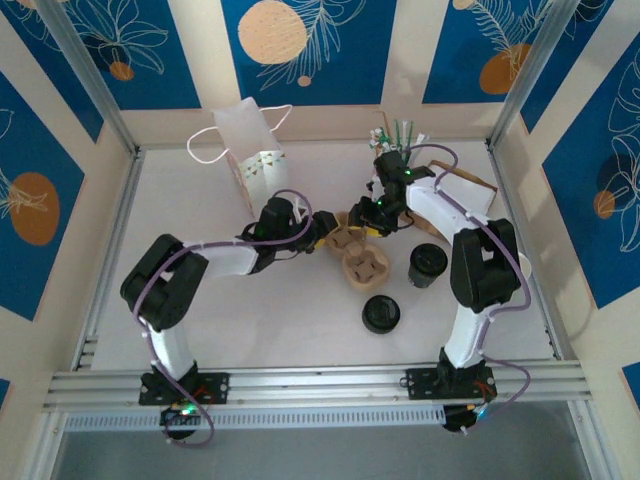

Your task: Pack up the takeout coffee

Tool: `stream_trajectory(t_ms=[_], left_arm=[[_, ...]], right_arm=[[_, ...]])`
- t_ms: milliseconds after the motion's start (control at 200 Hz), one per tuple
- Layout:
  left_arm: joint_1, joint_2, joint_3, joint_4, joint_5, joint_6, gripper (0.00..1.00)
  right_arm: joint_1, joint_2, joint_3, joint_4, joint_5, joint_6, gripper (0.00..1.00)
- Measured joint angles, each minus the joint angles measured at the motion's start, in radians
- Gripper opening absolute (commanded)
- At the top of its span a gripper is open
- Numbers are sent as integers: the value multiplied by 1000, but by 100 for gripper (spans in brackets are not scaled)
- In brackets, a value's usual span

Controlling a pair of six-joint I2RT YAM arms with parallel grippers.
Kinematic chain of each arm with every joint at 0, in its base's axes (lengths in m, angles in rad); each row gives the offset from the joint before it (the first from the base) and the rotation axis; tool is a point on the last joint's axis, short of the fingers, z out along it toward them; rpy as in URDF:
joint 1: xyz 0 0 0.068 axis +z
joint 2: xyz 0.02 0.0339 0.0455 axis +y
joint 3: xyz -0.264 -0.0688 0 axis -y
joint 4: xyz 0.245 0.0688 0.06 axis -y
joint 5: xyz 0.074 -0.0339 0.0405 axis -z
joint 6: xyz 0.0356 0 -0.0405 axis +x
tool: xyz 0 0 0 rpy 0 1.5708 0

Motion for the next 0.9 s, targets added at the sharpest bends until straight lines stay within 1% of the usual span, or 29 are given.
stream_trajectory(t_ms=[140,285,385,520,745,830,900], left_arm=[[-2,8,-18,58,14,-27,65],[-3,19,-29,112,31,-56,66],[-4,27,-29,133,37,-69,65],[-5,36,-29,153,43,-82,65],[-5,36,-31,161,46,-89,65],[-5,36,-31,161,46,-89,65],[-5,36,-31,161,46,-90,65]], right_arm=[[17,-73,-2,-16,3,1,60],[24,-123,-16,-23,3,0,61],[24,-123,-31,-30,2,-7,63],[23,-110,-39,-55,5,-15,68],[19,-87,-37,-122,84,-29,78],[18,-87,-23,-146,106,-36,79],[19,-87,-7,-154,111,-42,77]])
